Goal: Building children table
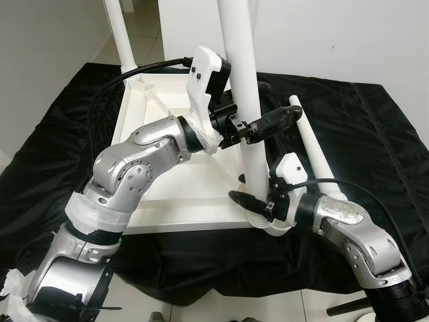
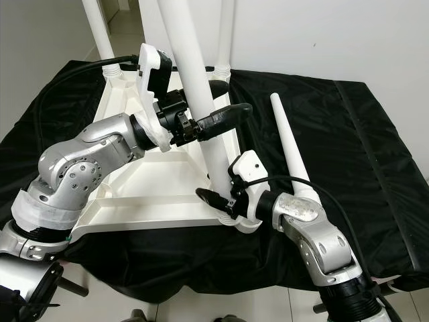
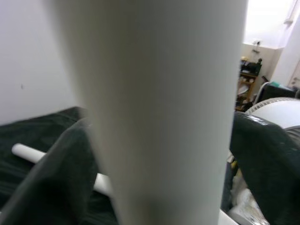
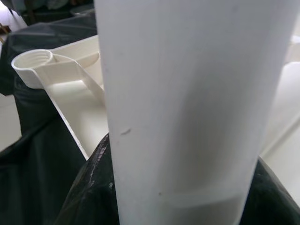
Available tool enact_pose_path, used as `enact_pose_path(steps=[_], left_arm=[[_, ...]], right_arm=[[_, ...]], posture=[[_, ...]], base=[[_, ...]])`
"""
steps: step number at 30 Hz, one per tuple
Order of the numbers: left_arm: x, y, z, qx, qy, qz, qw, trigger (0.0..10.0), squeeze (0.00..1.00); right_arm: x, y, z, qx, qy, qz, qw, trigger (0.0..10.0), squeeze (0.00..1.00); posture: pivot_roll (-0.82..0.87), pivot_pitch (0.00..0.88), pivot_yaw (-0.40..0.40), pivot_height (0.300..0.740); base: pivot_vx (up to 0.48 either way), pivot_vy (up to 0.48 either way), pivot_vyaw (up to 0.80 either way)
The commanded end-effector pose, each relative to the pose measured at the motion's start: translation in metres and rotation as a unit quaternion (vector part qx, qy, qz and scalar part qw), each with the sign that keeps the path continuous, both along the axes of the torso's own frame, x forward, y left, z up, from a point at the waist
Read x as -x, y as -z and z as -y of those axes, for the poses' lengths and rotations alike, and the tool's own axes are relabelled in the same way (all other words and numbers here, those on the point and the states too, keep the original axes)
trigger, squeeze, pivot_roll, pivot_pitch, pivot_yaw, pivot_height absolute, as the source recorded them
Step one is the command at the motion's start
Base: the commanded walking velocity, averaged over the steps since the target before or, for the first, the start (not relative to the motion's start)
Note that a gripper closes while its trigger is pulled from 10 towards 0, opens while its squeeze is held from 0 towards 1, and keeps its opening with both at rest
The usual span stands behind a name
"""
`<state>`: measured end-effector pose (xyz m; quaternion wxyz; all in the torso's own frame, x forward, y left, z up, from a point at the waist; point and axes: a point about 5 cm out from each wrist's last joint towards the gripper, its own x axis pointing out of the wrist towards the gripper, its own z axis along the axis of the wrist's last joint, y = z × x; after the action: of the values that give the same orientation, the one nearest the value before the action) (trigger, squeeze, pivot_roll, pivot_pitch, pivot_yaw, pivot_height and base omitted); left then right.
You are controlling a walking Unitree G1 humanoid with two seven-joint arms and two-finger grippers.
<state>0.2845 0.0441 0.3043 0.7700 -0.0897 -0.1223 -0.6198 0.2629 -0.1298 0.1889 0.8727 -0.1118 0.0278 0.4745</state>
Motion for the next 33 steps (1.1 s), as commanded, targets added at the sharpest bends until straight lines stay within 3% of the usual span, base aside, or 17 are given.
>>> enact_pose_path(steps=[1, 9, 20, 21, 22, 23, 24, 25, 29, 32, 33], left_arm=[[0.016, -0.006, -0.003, -0.001, 0.152, 0.031, 0.988, 0.0, 0.00], [0.022, -0.008, -0.008, 0.006, 0.187, 0.019, 0.982, 0.0, 0.00], [0.024, -0.010, -0.008, 0.004, 0.193, 0.024, 0.981, 0.0, 0.00], [0.021, -0.010, -0.007, -0.004, 0.177, 0.024, 0.984, 1.5, 0.00], [0.021, -0.010, -0.007, -0.004, 0.177, 0.024, 0.984, 1.5, 0.00], [0.018, -0.010, -0.004, -0.017, 0.153, 0.025, 0.988, 10.0, 0.00], [0.018, -0.010, -0.004, -0.017, 0.153, 0.025, 0.988, 10.0, 0.00], [0.014, -0.012, -0.002, -0.025, 0.130, 0.013, 0.991, 10.0, 0.00], [0.005, -0.023, 0.000, -0.018, 0.084, -0.017, 0.996, 10.0, 0.00], [-0.008, -0.048, 0.001, -0.008, 0.015, -0.027, 0.999, 10.0, 0.00], [-0.008, -0.048, 0.001, -0.008, 0.015, -0.027, 0.999, 10.0, 0.00]], right_arm=[[0.003, 0.000, 0.003, 0.004, -0.006, -0.004, 1.000, 10.0, 0.00], [-0.001, 0.002, 0.009, 0.017, -0.007, -0.007, 1.000, 10.0, 0.00], [-0.003, 0.003, 0.010, 0.015, -0.005, -0.004, 1.000, 10.0, 0.00], [-0.005, 0.003, 0.010, 0.014, -0.004, -0.006, 1.000, 10.0, 0.00], [-0.005, 0.003, 0.010, 0.014, -0.004, -0.006, 1.000, 10.0, 0.00], [-0.005, 0.004, 0.010, 0.011, -0.003, -0.008, 1.000, 10.0, 0.00], [-0.005, 0.004, 0.010, 0.011, -0.003, -0.008, 1.000, 10.0, 0.00], [-0.007, 0.003, 0.010, -0.001, 0.006, -0.013, 1.000, 10.0, 1.00], [-0.010, 0.002, 0.008, -0.017, 0.011, -0.011, 1.000, 10.0, 1.00], [-0.017, -0.003, 0.002, -0.030, 0.020, 0.003, 0.999, 10.0, 1.00], [-0.017, -0.003, 0.002, -0.030, 0.020, 0.003, 0.999, 10.0, 1.00]], posture=[[-0.04, 0.082, -0.007, 0.740], [-0.03, 0.067, -0.013, 0.740], [-0.02, 0.046, -0.009, 0.740], [-0.01, 0.041, -0.011, 0.740], [-0.01, 0.041, -0.011, 0.740], [-0.01, 0.036, -0.007, 0.740], [-0.01, 0.036, -0.007, 0.740], [0.00, 0.037, -0.007, 0.740], [0.00, 0.036, -0.008, 0.740], [0.01, 0.018, -0.006, 0.740], [0.01, 0.018, -0.006, 0.740]], base=[[0.000, 0.000, 0.00], [0.000, 0.000, 0.00], [0.000, 0.000, 0.00], [0.000, 0.000, 0.00], [0.000, 0.000, 0.00], [0.000, 0.000, 0.00], [0.000, 0.000, 0.00], [0.000, 0.000, 0.00], [0.000, 0.000, 0.00], [0.000, 0.000, 0.00], [0.000, 0.000, 0.00]])
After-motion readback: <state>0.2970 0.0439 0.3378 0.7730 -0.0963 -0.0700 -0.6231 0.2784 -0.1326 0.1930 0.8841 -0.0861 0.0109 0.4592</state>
